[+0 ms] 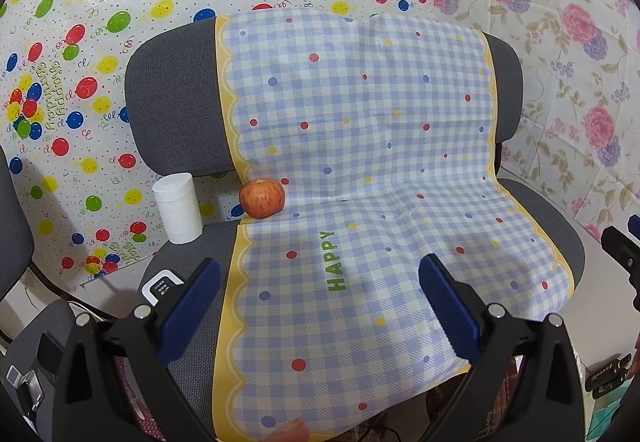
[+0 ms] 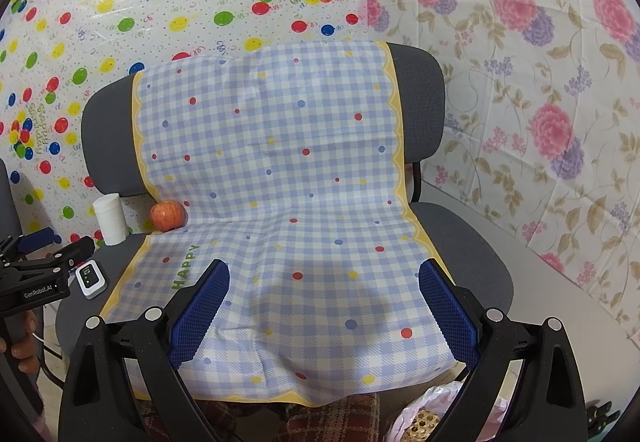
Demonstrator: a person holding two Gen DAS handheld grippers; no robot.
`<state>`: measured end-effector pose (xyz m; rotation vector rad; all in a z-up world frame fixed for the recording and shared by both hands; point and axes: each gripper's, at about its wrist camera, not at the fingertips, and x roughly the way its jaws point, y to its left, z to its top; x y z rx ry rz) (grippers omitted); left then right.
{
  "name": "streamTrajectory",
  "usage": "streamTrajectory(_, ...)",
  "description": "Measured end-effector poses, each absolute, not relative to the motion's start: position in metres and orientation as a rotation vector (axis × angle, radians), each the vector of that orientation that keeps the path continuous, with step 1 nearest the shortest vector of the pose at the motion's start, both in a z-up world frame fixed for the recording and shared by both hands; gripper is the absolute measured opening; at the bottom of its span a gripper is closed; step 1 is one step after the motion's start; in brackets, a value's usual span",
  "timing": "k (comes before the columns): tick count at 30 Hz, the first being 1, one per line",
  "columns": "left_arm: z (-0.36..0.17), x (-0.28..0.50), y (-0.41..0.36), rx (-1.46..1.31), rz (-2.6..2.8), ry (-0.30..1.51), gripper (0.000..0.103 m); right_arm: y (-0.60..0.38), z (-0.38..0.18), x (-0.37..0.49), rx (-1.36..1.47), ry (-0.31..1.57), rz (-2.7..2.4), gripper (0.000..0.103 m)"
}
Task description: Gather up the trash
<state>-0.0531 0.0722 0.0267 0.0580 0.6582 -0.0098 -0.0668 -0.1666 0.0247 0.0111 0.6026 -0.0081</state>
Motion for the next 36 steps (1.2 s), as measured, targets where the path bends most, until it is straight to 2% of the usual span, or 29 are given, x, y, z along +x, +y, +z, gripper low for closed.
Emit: streamTrajectory(36, 0.019, -0.043, 0.069, 0.073, -0.022, 0.651, 0.096, -0.166, 0.014, -0.054, 0.019, 0.627, -0.029, 0.095)
